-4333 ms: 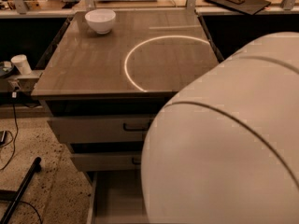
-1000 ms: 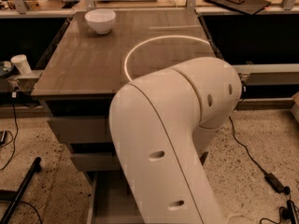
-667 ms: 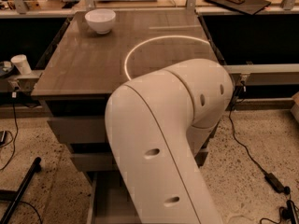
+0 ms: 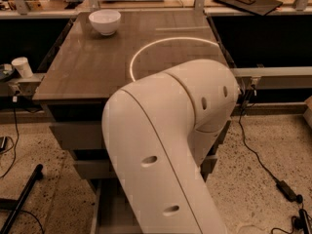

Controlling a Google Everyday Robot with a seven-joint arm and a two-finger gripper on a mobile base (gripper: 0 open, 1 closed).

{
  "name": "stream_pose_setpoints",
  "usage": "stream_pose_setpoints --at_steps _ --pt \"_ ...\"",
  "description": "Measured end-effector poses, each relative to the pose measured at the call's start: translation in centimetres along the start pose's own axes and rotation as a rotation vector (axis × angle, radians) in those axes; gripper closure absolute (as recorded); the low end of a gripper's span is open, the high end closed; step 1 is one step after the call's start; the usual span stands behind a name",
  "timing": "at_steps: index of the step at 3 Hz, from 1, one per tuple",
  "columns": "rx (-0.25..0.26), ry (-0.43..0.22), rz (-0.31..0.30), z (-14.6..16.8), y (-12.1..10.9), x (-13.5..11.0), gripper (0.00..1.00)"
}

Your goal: Place rxbar blueberry into bottom drawer

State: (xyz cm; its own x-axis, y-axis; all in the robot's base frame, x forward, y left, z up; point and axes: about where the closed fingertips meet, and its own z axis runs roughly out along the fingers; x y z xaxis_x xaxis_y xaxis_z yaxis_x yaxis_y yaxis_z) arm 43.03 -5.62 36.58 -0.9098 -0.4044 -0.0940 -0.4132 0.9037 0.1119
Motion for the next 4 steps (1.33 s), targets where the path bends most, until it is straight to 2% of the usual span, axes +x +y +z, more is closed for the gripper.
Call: stream_pose_setpoints --at_steps 2,4 --pt "-0.001 0.014 0.057 2.9 -1.1 0.2 1.0" --pt "0.039 0.067 0.086 7.7 -2.2 0.0 1.0"
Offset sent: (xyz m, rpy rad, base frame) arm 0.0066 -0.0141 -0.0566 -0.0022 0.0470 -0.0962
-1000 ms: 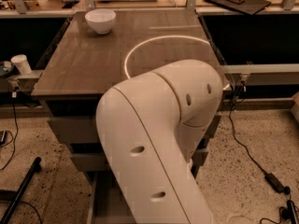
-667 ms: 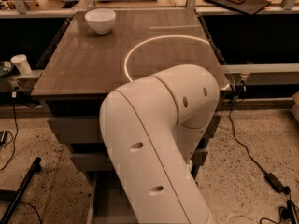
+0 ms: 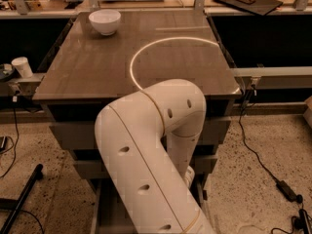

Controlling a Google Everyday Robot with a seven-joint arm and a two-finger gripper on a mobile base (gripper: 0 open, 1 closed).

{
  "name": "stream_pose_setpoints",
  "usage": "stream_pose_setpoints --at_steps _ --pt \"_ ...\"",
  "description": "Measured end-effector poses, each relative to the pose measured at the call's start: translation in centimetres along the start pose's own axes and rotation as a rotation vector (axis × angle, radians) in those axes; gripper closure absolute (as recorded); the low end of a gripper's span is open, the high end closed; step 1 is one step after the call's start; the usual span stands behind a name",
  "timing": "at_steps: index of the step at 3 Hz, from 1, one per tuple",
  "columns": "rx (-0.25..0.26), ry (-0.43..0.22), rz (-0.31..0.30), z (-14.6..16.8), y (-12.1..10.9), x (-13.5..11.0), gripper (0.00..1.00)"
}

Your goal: Place rxbar blueberry into bottom drawer

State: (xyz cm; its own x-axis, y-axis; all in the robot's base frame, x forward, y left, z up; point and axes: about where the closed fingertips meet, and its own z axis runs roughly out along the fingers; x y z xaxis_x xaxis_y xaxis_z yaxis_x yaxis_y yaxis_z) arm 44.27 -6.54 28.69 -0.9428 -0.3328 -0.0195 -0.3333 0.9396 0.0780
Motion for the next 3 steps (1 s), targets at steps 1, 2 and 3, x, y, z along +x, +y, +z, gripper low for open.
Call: stream_pose_setpoints --at_steps 1,2,3 --pt "0.007 0.038 0.019 2.2 1.3 0.2 1.0" --pt "0.001 0.041 0.022 3.3 1.3 0.0 1.0" --pt "-0.023 0.049 0.016 4.8 2.3 -0.5 1.0"
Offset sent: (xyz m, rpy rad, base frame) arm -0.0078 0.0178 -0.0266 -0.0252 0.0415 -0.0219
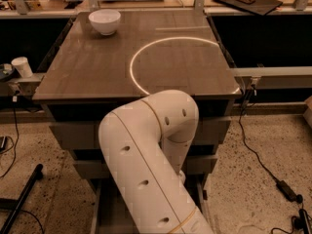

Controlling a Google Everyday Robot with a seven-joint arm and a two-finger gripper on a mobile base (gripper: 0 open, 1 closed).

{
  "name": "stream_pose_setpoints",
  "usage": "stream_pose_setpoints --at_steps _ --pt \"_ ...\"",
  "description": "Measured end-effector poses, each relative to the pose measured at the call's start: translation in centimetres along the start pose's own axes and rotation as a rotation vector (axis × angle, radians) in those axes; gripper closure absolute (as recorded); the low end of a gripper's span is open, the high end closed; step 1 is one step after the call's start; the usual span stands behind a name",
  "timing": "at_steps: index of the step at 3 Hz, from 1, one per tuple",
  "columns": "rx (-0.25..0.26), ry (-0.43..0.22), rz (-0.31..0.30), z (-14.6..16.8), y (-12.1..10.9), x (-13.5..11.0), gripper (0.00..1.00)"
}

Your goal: Place rxbar blueberry into bottom drawer

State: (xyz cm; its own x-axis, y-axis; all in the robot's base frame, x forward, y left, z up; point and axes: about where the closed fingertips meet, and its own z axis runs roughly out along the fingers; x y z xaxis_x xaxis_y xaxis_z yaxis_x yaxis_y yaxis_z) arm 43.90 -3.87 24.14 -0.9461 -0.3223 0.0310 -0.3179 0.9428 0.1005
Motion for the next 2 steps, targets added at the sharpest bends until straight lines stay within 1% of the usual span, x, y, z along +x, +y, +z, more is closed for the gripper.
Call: stream_pose_setpoints --at_steps 1,2 --pt "-0.017 0.02 -0.004 1.5 1.0 -0.2 1.0" --pt "-0.039 0.051 -0.006 3.0 1.9 0.2 1.0"
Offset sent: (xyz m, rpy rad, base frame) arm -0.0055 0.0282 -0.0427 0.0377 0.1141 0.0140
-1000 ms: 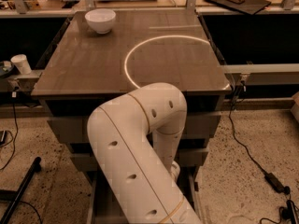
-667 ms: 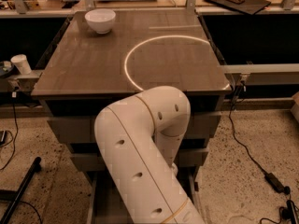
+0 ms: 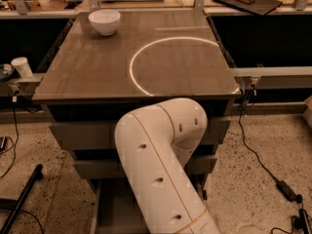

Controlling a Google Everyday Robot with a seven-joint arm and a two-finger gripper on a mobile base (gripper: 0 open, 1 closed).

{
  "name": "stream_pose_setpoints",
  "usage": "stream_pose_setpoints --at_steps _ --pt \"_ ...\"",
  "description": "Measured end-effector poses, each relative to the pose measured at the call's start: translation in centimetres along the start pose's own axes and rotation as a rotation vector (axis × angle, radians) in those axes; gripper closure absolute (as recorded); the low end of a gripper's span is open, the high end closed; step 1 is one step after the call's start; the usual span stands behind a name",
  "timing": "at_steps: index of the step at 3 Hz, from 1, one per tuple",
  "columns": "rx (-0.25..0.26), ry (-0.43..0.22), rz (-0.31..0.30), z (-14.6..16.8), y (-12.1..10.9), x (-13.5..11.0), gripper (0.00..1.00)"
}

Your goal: Place rxbar blueberry into bottom drawer

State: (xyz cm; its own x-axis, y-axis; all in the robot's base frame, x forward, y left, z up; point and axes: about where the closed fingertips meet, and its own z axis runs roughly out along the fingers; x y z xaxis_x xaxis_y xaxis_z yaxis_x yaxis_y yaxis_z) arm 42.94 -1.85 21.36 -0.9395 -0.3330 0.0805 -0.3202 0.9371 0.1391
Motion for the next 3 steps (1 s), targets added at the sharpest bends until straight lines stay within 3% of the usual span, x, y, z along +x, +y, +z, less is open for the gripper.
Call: stream_pose_setpoints --at_steps 1,2,3 --pt "0.0 0.004 0.001 0.06 0.07 0.01 0.81" --pt "0.0 0.004 0.001 0.06 0.07 0.01 0.5" --pt "0.0 0.004 0.001 0.06 0.07 0.02 0.27"
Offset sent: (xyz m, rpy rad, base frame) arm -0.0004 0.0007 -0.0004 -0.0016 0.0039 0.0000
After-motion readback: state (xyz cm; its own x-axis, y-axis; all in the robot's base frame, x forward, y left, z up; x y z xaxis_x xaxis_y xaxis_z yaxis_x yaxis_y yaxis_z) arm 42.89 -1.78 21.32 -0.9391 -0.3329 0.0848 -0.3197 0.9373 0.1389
